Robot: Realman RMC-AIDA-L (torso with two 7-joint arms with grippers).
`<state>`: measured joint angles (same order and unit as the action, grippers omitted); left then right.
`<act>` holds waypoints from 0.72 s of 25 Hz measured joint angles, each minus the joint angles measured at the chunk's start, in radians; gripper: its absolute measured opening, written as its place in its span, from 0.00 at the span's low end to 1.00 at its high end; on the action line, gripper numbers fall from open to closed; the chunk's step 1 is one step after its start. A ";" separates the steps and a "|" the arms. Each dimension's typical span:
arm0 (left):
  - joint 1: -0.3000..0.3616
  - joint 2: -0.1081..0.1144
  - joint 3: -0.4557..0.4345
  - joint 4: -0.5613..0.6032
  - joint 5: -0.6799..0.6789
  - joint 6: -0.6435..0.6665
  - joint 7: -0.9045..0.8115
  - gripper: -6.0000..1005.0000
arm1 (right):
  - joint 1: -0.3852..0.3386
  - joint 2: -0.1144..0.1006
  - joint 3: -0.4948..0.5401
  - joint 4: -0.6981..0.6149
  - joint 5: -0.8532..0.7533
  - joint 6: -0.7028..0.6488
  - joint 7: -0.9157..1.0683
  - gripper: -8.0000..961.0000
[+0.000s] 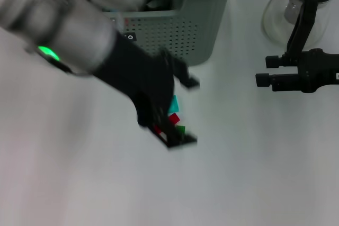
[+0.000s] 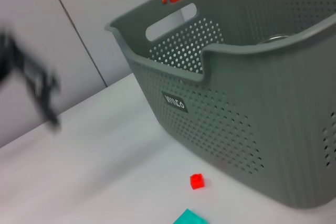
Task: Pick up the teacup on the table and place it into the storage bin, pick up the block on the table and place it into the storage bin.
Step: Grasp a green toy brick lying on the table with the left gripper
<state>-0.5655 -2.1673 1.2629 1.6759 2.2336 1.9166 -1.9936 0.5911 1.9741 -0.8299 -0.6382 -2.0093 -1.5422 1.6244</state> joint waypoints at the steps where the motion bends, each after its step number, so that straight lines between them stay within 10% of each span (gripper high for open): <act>1: 0.011 0.000 0.064 -0.015 0.022 -0.029 -0.003 0.95 | 0.000 0.000 0.000 0.002 0.000 0.001 0.000 0.78; 12: -0.064 -0.004 0.503 -0.252 0.276 -0.333 -0.086 0.95 | 0.004 0.004 0.000 0.003 0.000 0.002 -0.001 0.78; 18: -0.140 -0.006 0.575 -0.380 0.328 -0.441 -0.121 0.95 | 0.001 0.006 0.000 0.003 0.005 0.004 -0.003 0.78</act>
<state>-0.7055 -2.1732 1.8380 1.2964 2.5616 1.4757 -2.1146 0.5925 1.9803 -0.8299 -0.6350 -2.0048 -1.5378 1.6214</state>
